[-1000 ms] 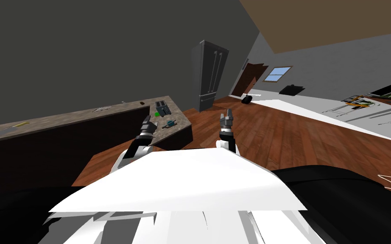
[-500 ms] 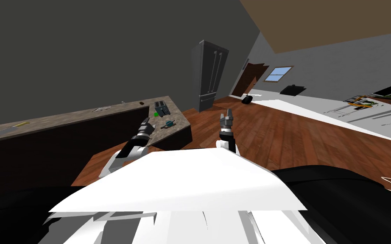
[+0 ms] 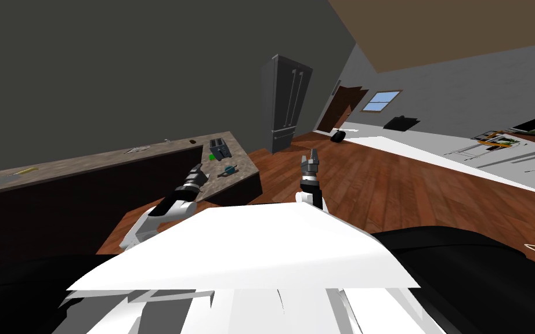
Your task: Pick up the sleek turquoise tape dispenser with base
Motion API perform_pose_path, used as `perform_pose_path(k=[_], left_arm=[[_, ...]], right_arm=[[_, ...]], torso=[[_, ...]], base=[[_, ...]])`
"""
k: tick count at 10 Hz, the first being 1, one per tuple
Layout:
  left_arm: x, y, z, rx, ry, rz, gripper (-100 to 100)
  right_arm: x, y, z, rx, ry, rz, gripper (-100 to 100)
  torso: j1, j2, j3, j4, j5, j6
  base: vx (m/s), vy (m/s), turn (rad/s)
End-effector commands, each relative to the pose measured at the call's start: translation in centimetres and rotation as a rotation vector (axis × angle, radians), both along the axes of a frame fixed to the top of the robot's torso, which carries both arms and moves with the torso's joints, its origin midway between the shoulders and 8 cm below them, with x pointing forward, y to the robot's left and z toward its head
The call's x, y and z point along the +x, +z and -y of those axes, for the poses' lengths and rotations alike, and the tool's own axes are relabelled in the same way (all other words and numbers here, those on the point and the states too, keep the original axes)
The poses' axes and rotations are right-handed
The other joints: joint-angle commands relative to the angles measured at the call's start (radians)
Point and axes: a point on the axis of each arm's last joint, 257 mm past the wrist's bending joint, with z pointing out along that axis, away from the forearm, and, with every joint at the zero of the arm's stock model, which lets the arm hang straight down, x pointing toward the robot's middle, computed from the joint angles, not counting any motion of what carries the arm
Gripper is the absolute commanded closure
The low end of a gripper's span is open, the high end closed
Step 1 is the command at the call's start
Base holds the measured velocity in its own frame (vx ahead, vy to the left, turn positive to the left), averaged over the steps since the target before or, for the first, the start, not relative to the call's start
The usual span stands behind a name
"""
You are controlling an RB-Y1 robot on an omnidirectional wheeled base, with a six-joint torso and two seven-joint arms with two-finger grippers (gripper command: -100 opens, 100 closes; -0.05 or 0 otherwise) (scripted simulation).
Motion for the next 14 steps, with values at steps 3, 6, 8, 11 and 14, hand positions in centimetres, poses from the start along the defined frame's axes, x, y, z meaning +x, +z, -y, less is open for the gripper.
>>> perform_pose_path(k=[3, 6, 8, 11, 14], left_arm=[[-0.8, -1.5, -3.2, -0.010, 0.045, -0.105, -100], [-1.5, -2.9, -5.0, -0.023, 0.078, -0.179, -100], [-2.2, -3.5, -6.5, -0.036, 0.105, -0.229, -100], [-3.0, -4.4, -8.0, -0.054, 0.136, -0.287, -100], [-4.6, -5.6, -10.7, -0.095, 0.193, -0.374, -100]], right_arm=[[0.0, 0.0, 0.0, 0.000, 0.000, 0.000, 0], [0.0, 0.0, 0.0, 0.000, 0.000, 0.000, 0], [0.0, 0.0, 0.0, 0.000, 0.000, 0.000, 0], [0.0, 0.0, 0.0, 0.000, 0.000, 0.000, 0], [0.0, 0.0, 0.0, 0.000, 0.000, 0.000, 0]], torso=[[-0.001, 0.000, 0.000, 0.000, 0.000, 0.000], [-0.002, -0.001, -0.001, 0.000, 0.000, 0.000], [-0.002, -0.002, -0.001, 0.000, 0.000, 0.000], [-0.001, -0.001, 0.000, 0.000, 0.000, 0.000], [-0.002, -0.002, -0.001, 0.000, 0.000, 0.000]], base=[[0.022, -0.044, -0.005], [0.032, -0.051, -0.008], [0.042, -0.049, -0.016], [0.022, -0.033, -0.013], [0.046, -0.061, -0.031]])
